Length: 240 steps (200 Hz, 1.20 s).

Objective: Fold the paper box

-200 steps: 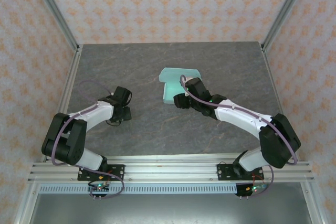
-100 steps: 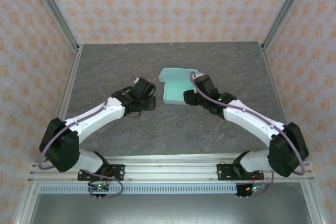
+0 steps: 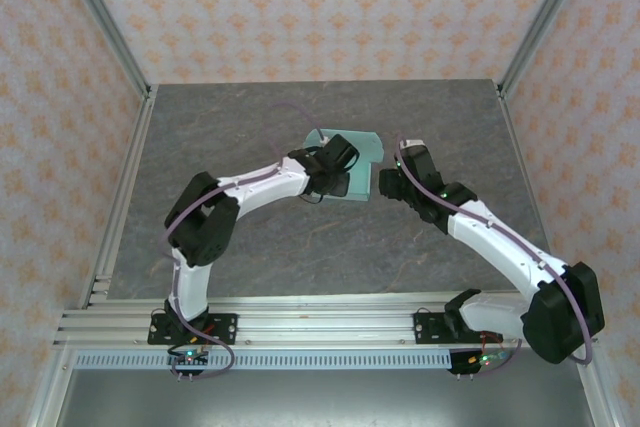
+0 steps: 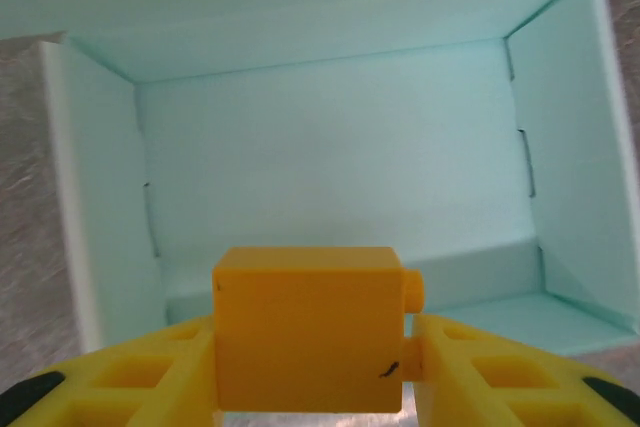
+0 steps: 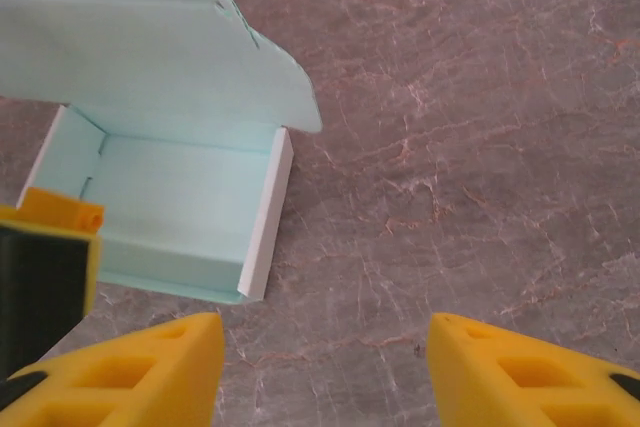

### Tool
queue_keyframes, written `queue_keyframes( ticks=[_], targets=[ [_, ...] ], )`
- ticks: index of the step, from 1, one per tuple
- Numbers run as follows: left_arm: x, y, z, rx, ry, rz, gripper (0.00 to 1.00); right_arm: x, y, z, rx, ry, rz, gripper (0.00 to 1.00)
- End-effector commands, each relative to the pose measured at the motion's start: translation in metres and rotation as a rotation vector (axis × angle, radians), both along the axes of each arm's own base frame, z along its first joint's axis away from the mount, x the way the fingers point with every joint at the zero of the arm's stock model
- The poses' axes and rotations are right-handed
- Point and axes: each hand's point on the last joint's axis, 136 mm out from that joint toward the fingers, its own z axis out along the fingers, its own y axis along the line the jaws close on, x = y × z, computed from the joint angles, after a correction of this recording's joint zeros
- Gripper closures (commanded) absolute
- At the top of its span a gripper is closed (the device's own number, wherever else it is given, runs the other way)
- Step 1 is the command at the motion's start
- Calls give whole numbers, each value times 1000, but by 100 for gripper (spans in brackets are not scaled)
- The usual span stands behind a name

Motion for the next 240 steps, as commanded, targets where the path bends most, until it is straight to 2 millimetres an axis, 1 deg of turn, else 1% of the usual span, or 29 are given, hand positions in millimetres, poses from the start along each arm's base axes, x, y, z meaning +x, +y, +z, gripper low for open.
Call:
queue_keyframes(
  ticks=[1, 16, 34, 68, 99, 107, 110, 112, 117, 125, 129, 139, 150, 158, 167, 176, 193, 211, 240],
  targets=[
    [12, -8, 2, 5, -19, -9, 51, -3, -7, 0, -17, -5, -18, 44],
    [14, -10, -5, 10, -17, -5, 50, -4, -7, -2, -19, -2, -16, 44],
    [17, -11, -4, 6, -26, 0, 47, -4, -7, -3, -18, 0, -14, 44],
    [17, -10, 7, -9, -52, 6, 42, -4, -6, -4, -13, 1, -14, 44],
    [12, -6, 34, -53, -105, 6, 41, 0, -5, 1, 2, -18, -22, 44],
    [10, -3, 46, -71, -128, 9, 41, 3, -3, 2, 13, -21, -18, 43],
    [9, -2, 44, -69, -128, 9, 41, 4, -2, 2, 19, -21, -17, 43],
    [8, -1, 55, -84, -145, 9, 41, 4, -2, 2, 22, -22, -18, 43],
    [6, 1, 63, -95, -162, 7, 40, 6, -1, 5, 33, -27, -18, 43],
    [1, 7, 72, -106, -184, 8, 40, 11, -1, 12, 49, -41, -16, 43],
    [-1, 10, 76, -109, -195, 7, 40, 14, 0, 8, 47, -30, -14, 42],
    [-8, 19, 87, -109, -226, 0, 40, 23, 0, 15, 63, -50, -10, 41],
    [-12, 36, 100, -105, -266, 6, 39, 35, 0, 22, 95, -65, -4, 39],
    [-13, 49, 108, -110, -290, 10, 38, 43, 5, 24, 137, -54, 32, 38],
    [-12, 63, 112, -118, -300, 4, 37, 52, 10, 25, 154, -38, 64, 38],
    [-9, 78, 114, -130, -305, -3, 36, 62, 15, 22, 132, -23, 97, 38],
    [1, 97, 112, -149, -293, -34, 35, 77, 25, 13, 93, 0, 154, 40],
    [13, 102, 110, -145, -296, -104, 35, 87, 31, 11, 64, -27, 207, 41],
    [28, 107, 112, -123, -340, -192, 35, 103, 22, 10, -5, -56, 212, 44]
  ],
)
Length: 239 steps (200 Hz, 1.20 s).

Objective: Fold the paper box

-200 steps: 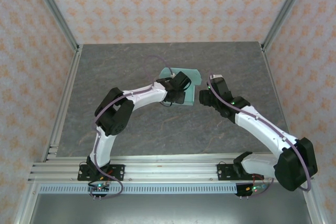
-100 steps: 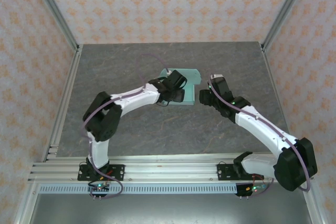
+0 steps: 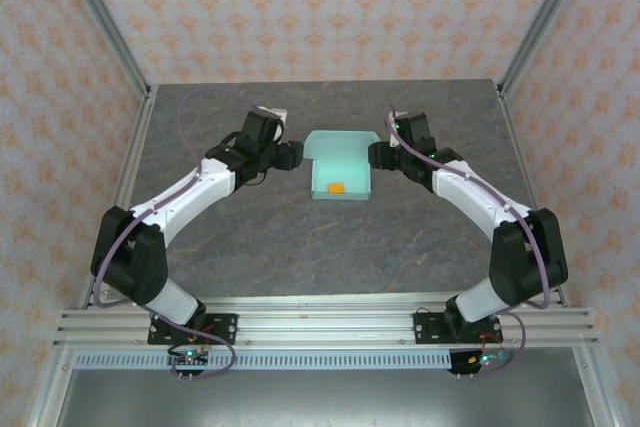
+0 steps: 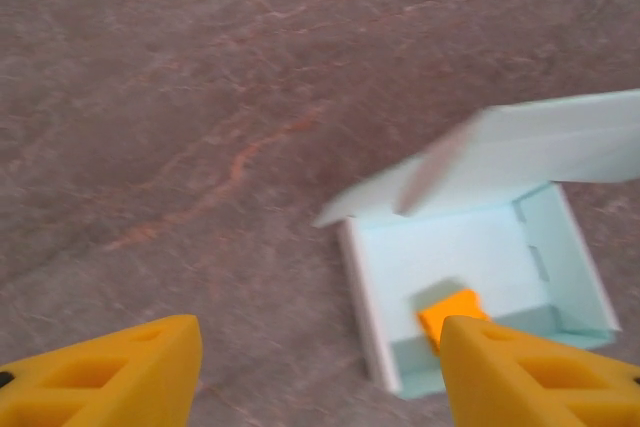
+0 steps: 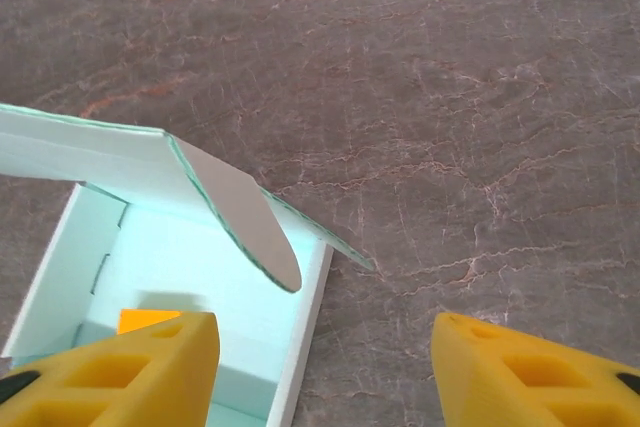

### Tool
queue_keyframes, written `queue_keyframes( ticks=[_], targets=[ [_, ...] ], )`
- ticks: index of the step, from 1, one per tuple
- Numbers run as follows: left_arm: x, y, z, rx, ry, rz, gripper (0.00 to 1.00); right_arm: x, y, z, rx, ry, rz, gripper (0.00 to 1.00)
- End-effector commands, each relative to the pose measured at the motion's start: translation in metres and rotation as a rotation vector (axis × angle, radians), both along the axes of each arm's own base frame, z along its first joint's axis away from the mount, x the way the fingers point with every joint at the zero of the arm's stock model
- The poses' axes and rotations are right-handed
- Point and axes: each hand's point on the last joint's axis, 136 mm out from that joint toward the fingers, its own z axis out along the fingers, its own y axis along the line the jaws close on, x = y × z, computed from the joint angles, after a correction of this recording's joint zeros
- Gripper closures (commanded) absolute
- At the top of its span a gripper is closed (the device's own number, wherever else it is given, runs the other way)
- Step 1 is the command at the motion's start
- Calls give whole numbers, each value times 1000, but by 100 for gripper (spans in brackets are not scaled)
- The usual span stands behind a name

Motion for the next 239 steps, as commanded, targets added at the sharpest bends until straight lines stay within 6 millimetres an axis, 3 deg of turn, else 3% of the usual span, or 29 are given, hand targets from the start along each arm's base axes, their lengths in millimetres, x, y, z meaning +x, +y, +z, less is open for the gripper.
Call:
queue_keyframes(
  ticks=[1, 25, 81, 140, 176, 239],
  targets=[
    [7, -13, 5, 24, -66, -162, 35, 19, -2, 16, -49, -77, 51, 44],
    [17, -9, 0, 33, -62, -221, 35, 24, 2, 14, -81, -72, 106, 47],
    [25, -21, -8, 91, -88, -390, 34, 35, 4, 8, -161, -68, 164, 56],
    [41, -33, -18, 111, -102, -474, 33, 41, 6, 2, -195, -61, 206, 56],
    [45, -50, -14, 51, -116, -540, 36, 40, 10, -1, -201, -60, 239, 56],
    [52, -53, -31, 61, -78, -557, 45, 46, 11, -12, -224, -60, 258, 56]
  ],
)
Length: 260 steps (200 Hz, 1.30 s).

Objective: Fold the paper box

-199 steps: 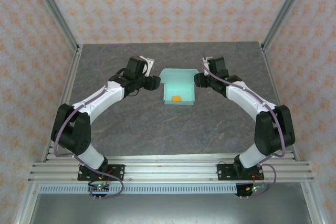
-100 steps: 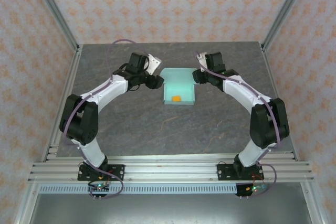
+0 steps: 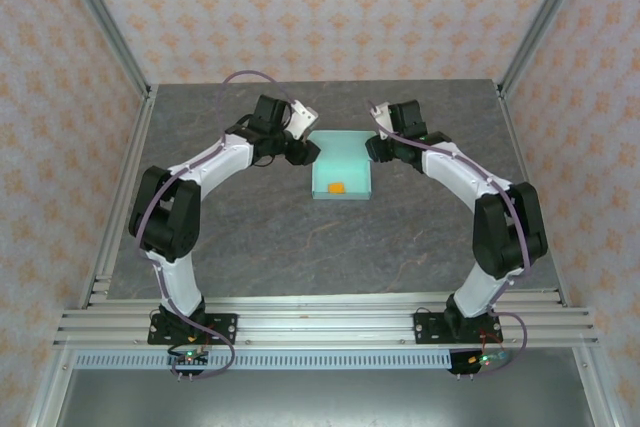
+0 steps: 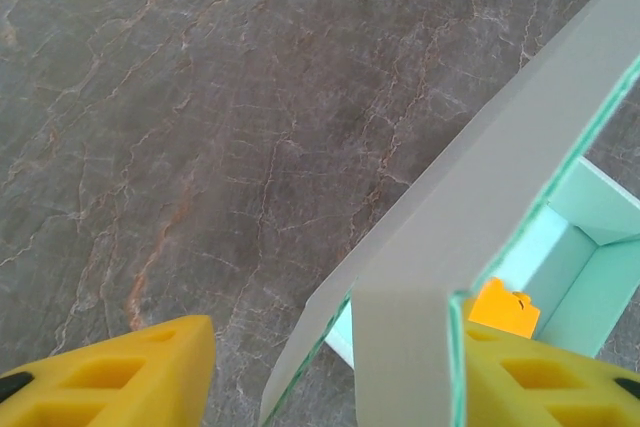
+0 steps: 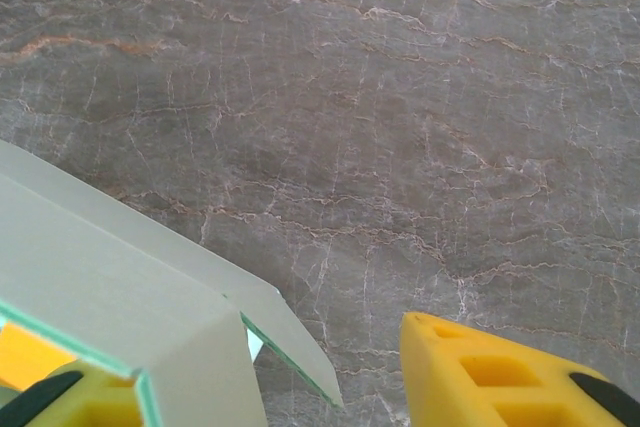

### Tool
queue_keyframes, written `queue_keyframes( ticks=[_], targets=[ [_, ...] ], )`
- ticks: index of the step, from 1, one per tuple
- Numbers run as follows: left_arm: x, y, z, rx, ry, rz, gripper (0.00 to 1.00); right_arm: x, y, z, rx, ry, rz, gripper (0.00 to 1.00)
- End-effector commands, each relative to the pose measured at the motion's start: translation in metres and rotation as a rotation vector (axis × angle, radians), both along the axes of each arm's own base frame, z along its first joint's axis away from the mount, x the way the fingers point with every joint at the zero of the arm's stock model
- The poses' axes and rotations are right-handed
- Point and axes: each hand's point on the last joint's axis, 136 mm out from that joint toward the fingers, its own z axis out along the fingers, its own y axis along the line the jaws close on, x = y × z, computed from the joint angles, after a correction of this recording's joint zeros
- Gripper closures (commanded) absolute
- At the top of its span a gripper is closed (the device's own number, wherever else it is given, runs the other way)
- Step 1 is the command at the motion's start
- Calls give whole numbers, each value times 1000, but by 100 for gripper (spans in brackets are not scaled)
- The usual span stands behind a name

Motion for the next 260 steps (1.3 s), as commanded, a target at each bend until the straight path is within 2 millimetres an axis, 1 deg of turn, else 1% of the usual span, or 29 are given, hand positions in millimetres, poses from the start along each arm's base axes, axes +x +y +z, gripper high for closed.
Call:
queue_keyframes(
  ticks=[1, 16, 29, 61, 82, 128, 150, 164, 191, 198, 229, 260],
  targets=[
    [6, -2, 7, -8, -28, -26, 45, 9, 3, 3, -8, -21, 23, 56],
    [6, -1, 5, -8, -26, -24, 48, 9, 3, 0, -6, -21, 27, 57],
    [6, -1, 3, -8, -24, -20, 52, 9, 4, -3, -5, -20, 29, 60],
    [9, -1, 1, -20, -22, 9, 63, 9, 7, -8, 11, -5, 33, 70],
    [10, 1, -2, -21, -17, 27, 69, 9, 7, -8, 23, -6, 26, 77],
    [8, 3, -6, -21, -19, 53, 81, 7, 8, -7, 60, -10, -17, 85],
    [6, 0, -7, -23, -11, 55, 87, 7, 6, -8, 51, -13, -59, 88],
    [6, -2, -7, -14, -18, 65, 89, 8, 4, -7, 34, -25, -99, 89],
    [9, 2, -8, 12, -33, 145, 93, 6, 2, -5, 36, -37, -197, 92],
    [11, 3, -8, 16, -36, 174, 93, 5, 3, -4, 39, -43, -217, 92],
    [15, 7, -5, 26, -48, 323, 92, 2, -2, -3, 65, -52, -357, 95],
    [12, 6, 2, 22, -60, 454, 92, -2, -8, -4, 78, -60, -463, 96]
  ],
)
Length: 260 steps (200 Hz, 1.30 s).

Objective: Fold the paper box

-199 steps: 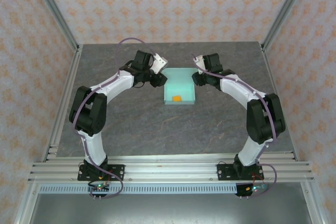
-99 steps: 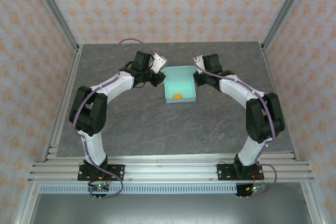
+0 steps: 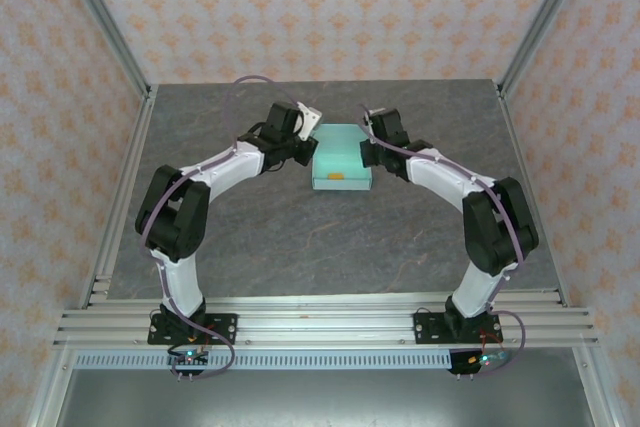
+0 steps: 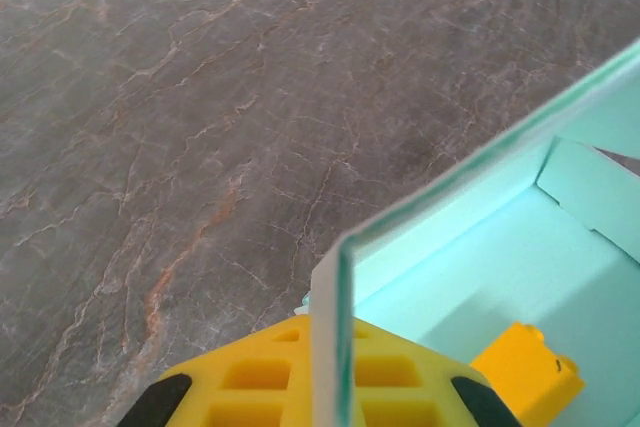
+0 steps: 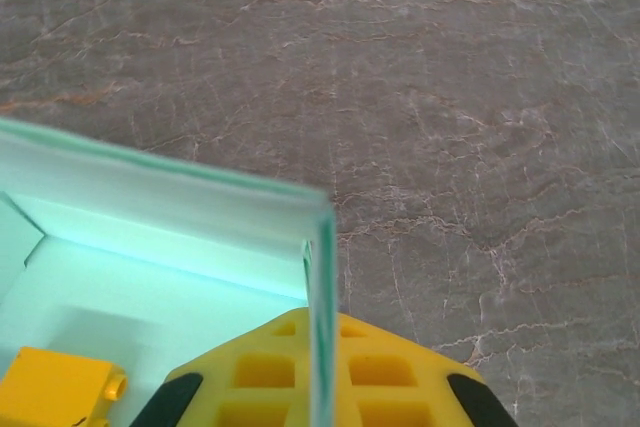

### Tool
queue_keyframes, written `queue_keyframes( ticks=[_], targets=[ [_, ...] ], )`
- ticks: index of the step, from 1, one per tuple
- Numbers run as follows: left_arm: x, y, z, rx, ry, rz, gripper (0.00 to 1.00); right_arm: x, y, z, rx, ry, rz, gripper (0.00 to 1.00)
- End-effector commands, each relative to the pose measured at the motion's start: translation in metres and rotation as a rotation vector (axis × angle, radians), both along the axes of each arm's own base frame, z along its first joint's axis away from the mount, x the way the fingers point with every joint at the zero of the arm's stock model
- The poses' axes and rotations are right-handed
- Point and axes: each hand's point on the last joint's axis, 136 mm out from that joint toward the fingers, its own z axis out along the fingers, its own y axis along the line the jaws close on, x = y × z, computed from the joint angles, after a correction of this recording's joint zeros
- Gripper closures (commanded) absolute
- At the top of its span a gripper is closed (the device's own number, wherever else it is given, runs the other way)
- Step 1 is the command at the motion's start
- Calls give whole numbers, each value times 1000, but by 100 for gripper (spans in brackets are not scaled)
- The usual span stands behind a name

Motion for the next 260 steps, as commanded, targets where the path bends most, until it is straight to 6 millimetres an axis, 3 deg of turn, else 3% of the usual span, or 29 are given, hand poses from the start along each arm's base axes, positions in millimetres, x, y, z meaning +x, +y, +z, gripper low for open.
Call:
queue_keyframes(
  ticks=[1, 92, 188, 260],
  targets=[
    [-1, 13, 11, -3, -22, 185, 92, -2, -21, 11, 11, -44, -179, 96],
    [-7, 23, 30, -101, -15, 509, 99, -2, -20, 25, 116, -82, -345, 96],
    [-10, 32, 18, -177, -80, 742, 99, -2, -14, 19, 237, -118, -473, 95],
    [-23, 40, 4, -213, -135, 810, 99, -5, -4, 8, 266, -127, -401, 97]
  ],
)
